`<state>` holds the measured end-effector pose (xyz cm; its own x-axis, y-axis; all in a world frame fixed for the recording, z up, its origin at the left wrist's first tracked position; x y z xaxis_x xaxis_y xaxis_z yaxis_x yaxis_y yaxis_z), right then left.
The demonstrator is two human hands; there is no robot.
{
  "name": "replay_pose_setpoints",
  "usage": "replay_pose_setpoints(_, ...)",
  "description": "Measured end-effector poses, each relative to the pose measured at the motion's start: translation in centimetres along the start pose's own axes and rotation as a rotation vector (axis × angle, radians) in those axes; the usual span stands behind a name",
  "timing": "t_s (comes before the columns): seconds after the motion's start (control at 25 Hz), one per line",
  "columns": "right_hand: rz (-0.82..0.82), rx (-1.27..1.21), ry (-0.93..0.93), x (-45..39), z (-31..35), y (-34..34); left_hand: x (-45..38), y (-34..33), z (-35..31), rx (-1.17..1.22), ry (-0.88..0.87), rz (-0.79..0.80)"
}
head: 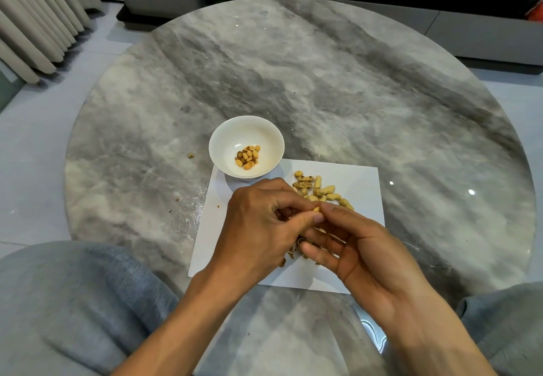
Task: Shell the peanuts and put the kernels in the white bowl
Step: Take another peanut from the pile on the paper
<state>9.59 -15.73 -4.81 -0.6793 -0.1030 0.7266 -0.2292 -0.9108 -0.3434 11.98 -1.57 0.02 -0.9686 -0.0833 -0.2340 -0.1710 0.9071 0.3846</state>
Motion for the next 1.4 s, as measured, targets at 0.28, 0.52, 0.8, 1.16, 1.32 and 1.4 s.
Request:
replay_pose_setpoints(0.28,-0.006,0.01,0.059,-0.1,0.4,0.1,0.0,-0.6,1.4,0.128,0.222,0.074)
replay_pose_setpoints(0.52,-0.031,0.03,0.094,-0.3,0.6,0.3,0.1,-0.8,1.7,0.107,0.28,0.11)
replay_pose_setpoints(0.8,-0.06,0.018,0.081,-0.9,0.0,0.7,0.3,-0.7,2.0,0.147,0.427,0.149)
replay_pose_setpoints(1.16,-0.132,0.262,0.214,-1.6,1.1,1.2,0.7,-0.6,3.0,0.211,0.622,0.155)
replay_pose_setpoints(1.32,-0.14,0.305,0.243,-1.7,1.0,1.0,0.8,-0.7,3.3,0.167,0.617,0.187)
replay_pose_setpoints(1.4,-0.15,0.322,0.248,-1.7,1.1,1.1,0.7,-0.6,3.2,0.163,0.598,0.187)
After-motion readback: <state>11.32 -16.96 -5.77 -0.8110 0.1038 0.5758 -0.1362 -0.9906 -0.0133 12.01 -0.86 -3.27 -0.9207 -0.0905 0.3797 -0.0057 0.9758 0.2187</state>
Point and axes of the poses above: each hand's wrist, its own x-axis away from the middle knuckle, its own y-axis out of the back of the hand, z = x × y, the point moved 8 cm from there along -x, towards the middle knuckle, and after that the axes turned 4 degrees about -z, right-handed, at the moved point
